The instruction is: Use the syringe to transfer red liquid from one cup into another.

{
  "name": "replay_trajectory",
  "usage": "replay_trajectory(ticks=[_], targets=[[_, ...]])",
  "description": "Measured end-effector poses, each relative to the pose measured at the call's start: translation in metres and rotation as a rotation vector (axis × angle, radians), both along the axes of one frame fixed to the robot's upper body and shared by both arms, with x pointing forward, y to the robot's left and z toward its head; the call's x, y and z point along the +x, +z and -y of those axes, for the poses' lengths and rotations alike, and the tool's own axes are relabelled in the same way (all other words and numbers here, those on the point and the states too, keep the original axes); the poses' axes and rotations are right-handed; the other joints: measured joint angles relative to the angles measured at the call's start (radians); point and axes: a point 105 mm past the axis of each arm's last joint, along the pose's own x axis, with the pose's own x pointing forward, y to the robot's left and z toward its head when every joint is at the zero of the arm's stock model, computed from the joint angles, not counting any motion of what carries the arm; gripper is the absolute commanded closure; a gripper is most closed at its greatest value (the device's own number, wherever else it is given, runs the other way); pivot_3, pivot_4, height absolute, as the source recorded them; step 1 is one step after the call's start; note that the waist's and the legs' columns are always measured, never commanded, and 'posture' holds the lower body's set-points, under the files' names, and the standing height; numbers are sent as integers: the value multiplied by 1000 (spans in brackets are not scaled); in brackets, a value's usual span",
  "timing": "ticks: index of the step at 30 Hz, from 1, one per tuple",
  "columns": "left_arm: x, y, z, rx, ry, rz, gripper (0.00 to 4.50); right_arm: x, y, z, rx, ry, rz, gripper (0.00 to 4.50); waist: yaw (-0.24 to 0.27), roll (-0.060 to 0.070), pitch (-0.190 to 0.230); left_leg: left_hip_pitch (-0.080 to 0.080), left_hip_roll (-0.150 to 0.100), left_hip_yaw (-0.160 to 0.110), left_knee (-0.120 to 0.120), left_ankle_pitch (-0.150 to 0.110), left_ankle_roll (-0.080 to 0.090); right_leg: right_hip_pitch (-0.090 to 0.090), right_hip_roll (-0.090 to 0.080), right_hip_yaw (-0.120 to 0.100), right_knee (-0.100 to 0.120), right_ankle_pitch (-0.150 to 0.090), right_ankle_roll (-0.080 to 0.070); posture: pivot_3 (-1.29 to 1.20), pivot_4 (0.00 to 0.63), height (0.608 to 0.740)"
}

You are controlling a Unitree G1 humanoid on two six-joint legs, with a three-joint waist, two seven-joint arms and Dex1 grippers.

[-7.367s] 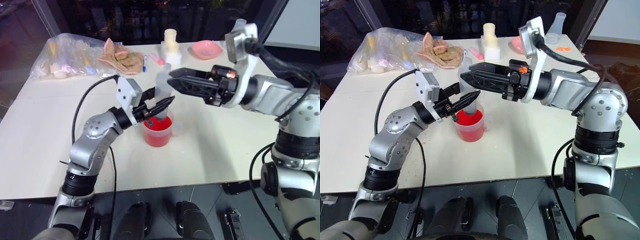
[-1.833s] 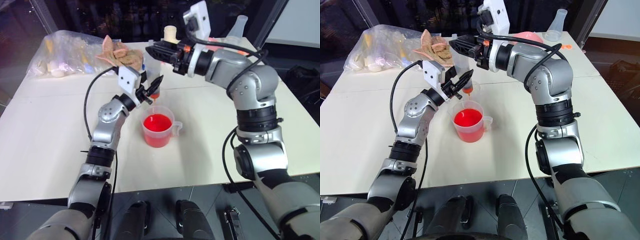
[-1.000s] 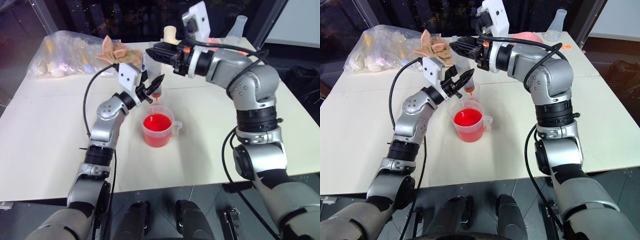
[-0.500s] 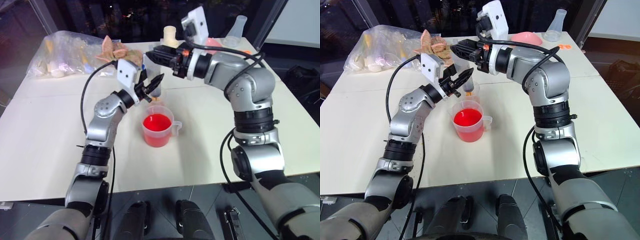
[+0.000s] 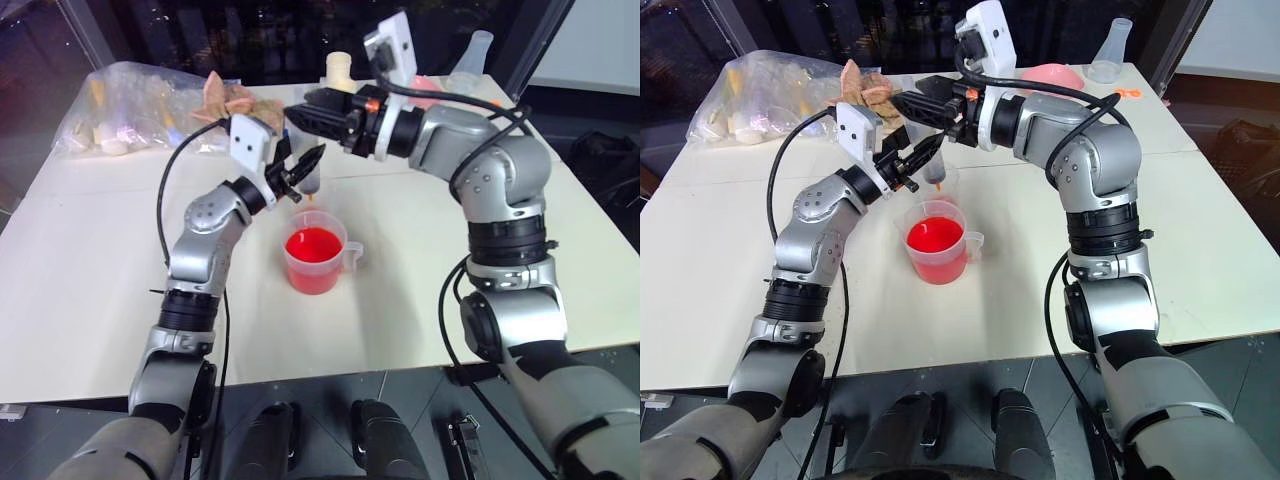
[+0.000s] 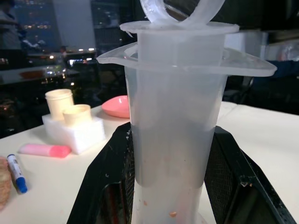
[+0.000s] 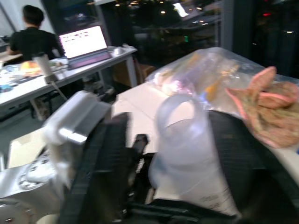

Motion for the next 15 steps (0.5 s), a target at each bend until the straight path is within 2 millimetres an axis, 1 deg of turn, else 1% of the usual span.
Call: replay_trajectory(ticks=[1,4,8,10,13,15], targets=[[-1,2,0,-7,-1,8,3003,0,-2,1,-7,-1,-11,41,1,0,0,0,0,0,0,0,0,0,0,0,0,0,0,0,150,740],[-3,6,1,-13,-5,22,3003,0,2,5,-8,0,-9,41,3,0,0,0,0,0,0,0,0,0,0,0,0,0,0,0,150,740],[-8,13,5,-30,-25,45,3003,-1,9,16,-29,-18,-1,41,4,0,0,0,0,0,1,0,0,0,0,0,0,0,0,0,150,740],[-14,22,6,-46,-37,81,3003,4,9,32,-45,-64,-16,41,6,0,0,0,-1,0,1,0,0,0,-1,0,-1,0,0,0,150,740],[-15,27,1,-76,-30,86,3003,4,18,57,-28,-120,-12,41,5,0,0,0,0,0,1,0,0,0,0,0,-1,0,0,0,150,740],[-14,29,-1,-129,-31,55,3003,1,23,69,-25,-139,-8,41,3,0,0,0,0,0,0,0,0,0,0,0,0,0,0,0,150,740]])
